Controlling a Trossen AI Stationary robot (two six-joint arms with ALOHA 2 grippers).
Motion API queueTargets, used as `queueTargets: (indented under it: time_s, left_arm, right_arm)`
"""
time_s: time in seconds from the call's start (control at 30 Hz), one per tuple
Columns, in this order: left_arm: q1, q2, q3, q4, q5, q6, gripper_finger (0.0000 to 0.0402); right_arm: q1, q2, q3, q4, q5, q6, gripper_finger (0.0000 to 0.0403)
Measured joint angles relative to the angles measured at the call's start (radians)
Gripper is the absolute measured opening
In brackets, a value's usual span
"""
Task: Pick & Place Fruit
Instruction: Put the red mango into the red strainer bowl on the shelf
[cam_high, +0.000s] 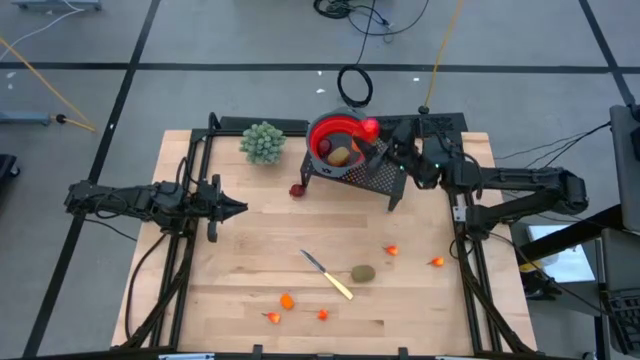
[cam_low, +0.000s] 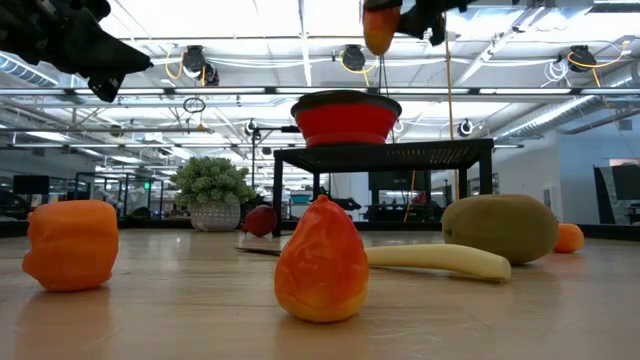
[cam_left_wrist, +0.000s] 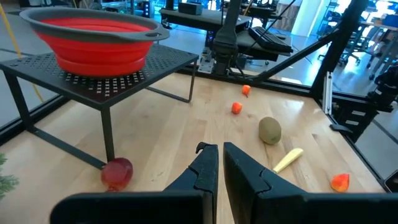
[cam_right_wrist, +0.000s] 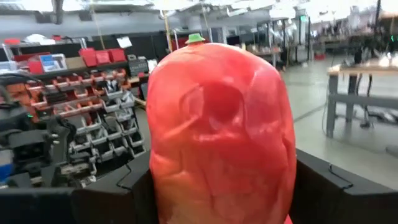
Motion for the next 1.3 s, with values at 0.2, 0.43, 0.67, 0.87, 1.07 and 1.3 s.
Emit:
queueTargets:
  time_s: [0.2, 0.43, 0.67, 0.87, 1.07, 1.3]
  left_arm:
    - [0.000, 0.000, 0.000, 0.000, -0.030, -0.003, 0.0024]
    - [0.000, 0.000, 0.000, 0.000, -0.052, -0.017, 0.0024]
    - [0.000, 0.000, 0.000, 0.000, -0.053, -0.021, 0.0024]
    - [0.000, 0.000, 0.000, -0.002, -0.054, -0.028, 0.0024]
    - [0.000, 0.000, 0.000, -0.002, -0.057, -0.026, 0.0024]
    - [0.000, 0.000, 0.000, -0.001, -0.079, -0.026, 0.0024]
  right_arm:
    - [-0.087, 0.004, 0.000, -0.051, -0.086, 0.055, 0.0249]
    - [-0.137, 0.045, 0.058, -0.136, -0.140, 0.064, 0.0249]
    - [-0.188, 0.170, 0.269, -0.421, -0.218, 0.061, 0.0249]
    - [-0.233, 0.284, 0.419, -0.611, -0.253, 0.049, 0.0249]
    - [-0.272, 0.372, 0.476, -0.638, -0.319, -0.008, 0.0249]
    - [-0.291, 0.404, 0.477, -0.724, -0.346, 0.005, 0.0249]
